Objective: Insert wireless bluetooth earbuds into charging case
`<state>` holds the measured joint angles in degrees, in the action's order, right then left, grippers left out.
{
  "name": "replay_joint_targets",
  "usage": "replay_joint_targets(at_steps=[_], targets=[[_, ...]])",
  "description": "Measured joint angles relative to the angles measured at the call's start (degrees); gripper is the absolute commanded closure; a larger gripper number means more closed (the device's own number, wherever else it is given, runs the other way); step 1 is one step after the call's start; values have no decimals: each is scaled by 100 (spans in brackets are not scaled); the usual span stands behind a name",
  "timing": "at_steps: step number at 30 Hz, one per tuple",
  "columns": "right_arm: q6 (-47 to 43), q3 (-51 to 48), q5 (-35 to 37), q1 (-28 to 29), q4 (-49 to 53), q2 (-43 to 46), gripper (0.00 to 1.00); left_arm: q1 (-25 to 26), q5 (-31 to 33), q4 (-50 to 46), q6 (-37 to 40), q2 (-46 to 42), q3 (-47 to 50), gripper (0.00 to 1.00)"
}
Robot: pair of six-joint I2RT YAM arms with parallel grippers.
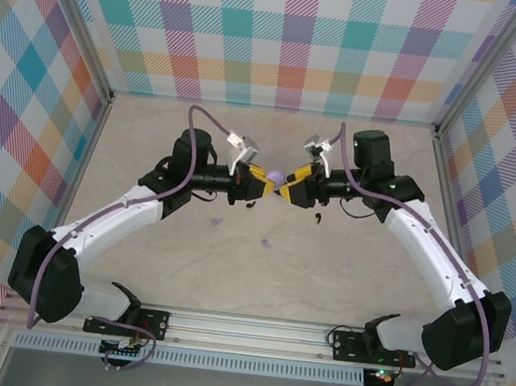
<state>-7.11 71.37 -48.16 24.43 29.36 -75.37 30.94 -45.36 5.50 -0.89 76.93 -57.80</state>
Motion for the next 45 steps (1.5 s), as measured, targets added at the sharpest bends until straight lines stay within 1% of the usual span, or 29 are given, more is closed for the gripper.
replay_joint_targets(at_steps=[6, 11, 21, 35, 45], targets=[[-393, 297, 17, 0, 461, -20, 41, -33, -361, -162, 219, 225, -131, 91], [-621, 527, 72, 0, 719, -144, 41, -37, -651, -219, 247, 286, -247, 91], [-973, 839, 57, 0, 1231, -437, 40, -37, -973, -192, 221, 284, -247, 89], [-1067, 879, 28, 0, 1397, -573, 39, -4, -1169, -96, 205, 57, -247, 89], [-848, 879, 111, 17, 1217, -540, 39, 7, -953, -245, 612, -114, -245, 90]])
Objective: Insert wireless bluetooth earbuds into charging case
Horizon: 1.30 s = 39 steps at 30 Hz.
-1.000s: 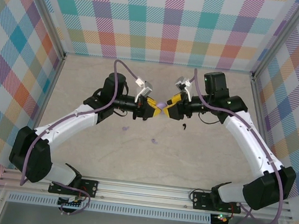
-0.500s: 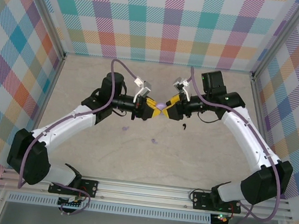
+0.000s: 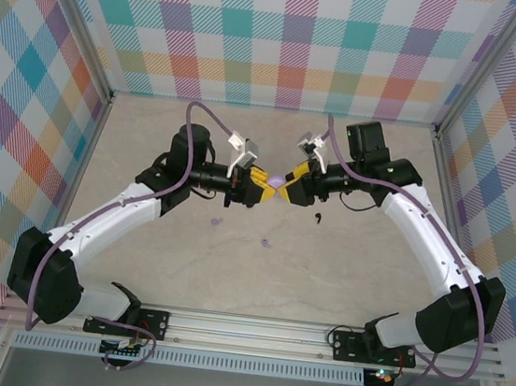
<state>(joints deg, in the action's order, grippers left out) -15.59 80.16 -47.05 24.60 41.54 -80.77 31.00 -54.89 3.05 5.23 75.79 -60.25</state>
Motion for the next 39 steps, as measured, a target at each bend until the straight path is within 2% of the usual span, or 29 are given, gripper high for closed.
replay_joint_targets(at_steps=[29, 35, 39], targets=[[446, 0, 549, -11, -407, 122, 38, 85, 160, -391, 704, -203, 44, 90], [461, -59, 531, -15, -468, 208, 36, 85, 188, -431, 704, -205, 46, 90], [533, -232, 691, -24, -597, 494, 35, 2, 157, -282, 442, -179, 98, 90]])
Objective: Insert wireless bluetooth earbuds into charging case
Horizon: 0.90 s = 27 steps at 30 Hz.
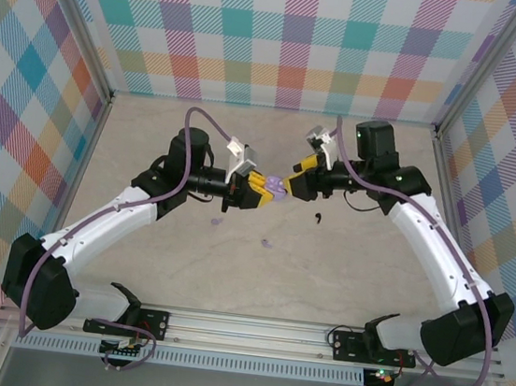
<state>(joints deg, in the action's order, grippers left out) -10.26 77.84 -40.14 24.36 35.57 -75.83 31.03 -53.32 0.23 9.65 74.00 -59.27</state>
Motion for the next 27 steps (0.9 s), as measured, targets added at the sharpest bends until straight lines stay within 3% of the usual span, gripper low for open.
replay_joint_targets(at_steps=[10, 17, 27], targets=[[210, -579, 957, -37, 72, 317, 35, -457, -66, 514, -678, 153, 389, 90], [570, -1349, 1259, 20, 63, -280, 38, -595, -59, 570, -881, -199, 662, 90], [1056, -1829, 1419, 691, -313, -1309, 49, -684, 55, 391, -905, -881, 883, 90]])
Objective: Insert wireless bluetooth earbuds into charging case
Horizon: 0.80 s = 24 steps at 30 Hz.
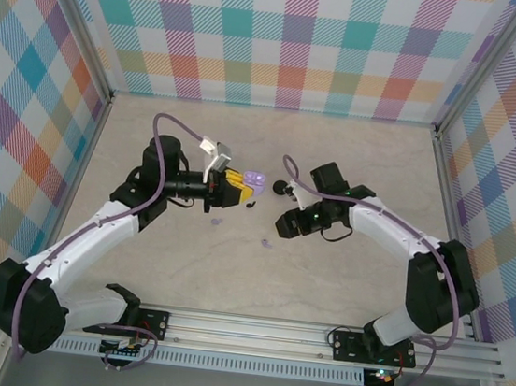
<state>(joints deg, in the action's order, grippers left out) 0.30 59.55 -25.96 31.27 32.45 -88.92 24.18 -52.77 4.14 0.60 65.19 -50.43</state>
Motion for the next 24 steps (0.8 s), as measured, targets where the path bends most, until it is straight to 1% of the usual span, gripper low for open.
replay_joint_targets(at_steps=[8, 12, 18, 24], targets=[[146, 7, 149, 354, -271, -772, 55, -98, 125, -254, -42, -240, 70, 90], [229, 151, 223, 450, -271, -1130, 56, -114, 181, -326, -46, -404, 76, 90], [286, 485, 358, 625, -286, -1384, 57, -118, 195, -407, -46, -507, 79, 90], [339, 774, 647, 785, -160, -1644, 57, -120, 197, -413, -46, -511, 81, 90]])
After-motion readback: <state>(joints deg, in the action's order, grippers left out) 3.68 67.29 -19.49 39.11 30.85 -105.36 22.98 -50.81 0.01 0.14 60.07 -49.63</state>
